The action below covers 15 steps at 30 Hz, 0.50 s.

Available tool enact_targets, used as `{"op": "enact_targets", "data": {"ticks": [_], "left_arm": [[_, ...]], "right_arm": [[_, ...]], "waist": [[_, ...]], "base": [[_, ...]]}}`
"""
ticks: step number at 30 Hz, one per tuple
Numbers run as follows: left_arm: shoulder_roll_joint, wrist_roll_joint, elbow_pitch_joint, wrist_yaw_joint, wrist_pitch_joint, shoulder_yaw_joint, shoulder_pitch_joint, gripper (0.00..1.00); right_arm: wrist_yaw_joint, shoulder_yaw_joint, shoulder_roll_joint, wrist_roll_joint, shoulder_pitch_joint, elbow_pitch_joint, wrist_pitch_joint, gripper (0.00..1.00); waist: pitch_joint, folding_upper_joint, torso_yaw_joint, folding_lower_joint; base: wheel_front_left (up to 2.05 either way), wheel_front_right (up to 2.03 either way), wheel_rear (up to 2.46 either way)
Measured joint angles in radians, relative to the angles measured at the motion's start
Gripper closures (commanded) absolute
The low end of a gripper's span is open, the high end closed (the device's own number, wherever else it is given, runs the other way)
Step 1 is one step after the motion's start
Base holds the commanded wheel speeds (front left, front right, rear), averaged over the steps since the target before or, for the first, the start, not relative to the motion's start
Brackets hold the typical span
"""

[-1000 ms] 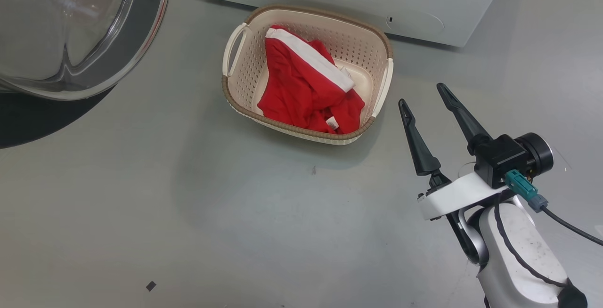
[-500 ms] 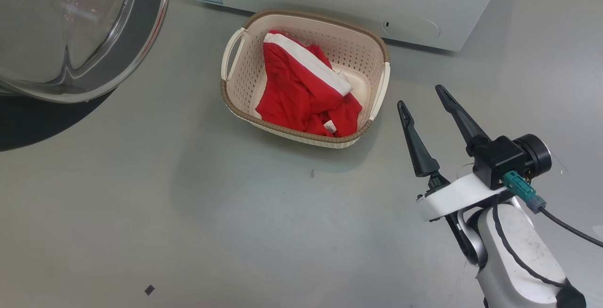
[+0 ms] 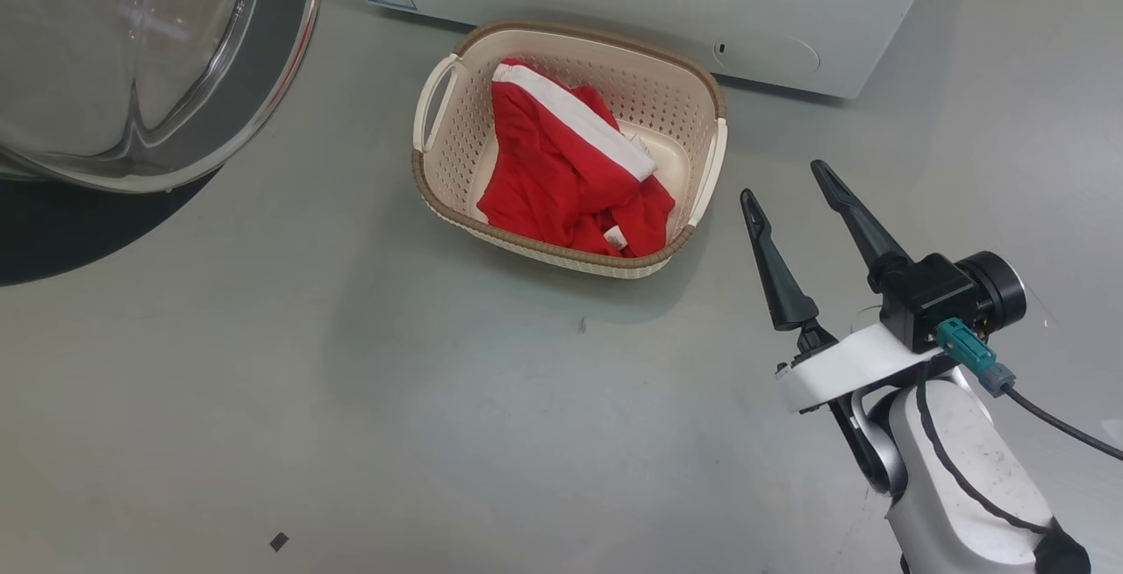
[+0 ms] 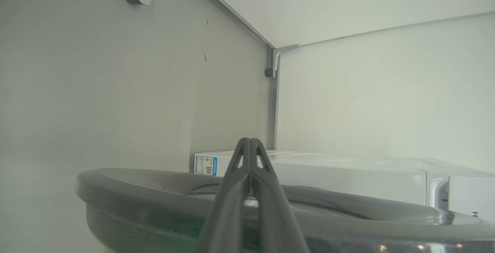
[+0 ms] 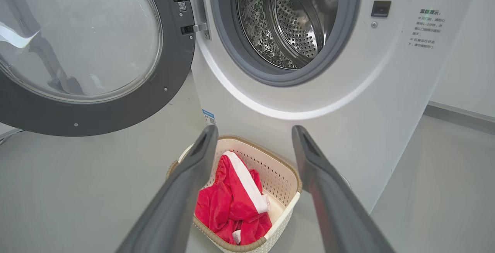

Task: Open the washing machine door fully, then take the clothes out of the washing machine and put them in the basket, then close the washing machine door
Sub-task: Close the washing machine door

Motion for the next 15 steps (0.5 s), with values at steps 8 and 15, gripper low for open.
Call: {"op": "enact_targets", "data": {"ticks": [8, 15], "left_arm": [[-0.002, -0.013, 0.019, 0.0, 0.053, 0.003, -0.008, 1.0], [-0.014, -0.017, 0.033, -0.029, 0.137, -0.036, -0.007, 1.0]], "right_arm": [[0.0, -0.006, 0.001, 0.002, -0.001, 0.016, -0.008, 0.0], [-0.002, -0.013, 0.002, 0.008, -0.001, 0.023, -0.009, 0.0]], "waist": [[-0.018, 0.0, 0.002, 0.0], [-0.041, 0.0, 0.013, 0.0]], "base": [[0.0, 0.0, 0.0], [0.0, 0.0, 0.0]]}}
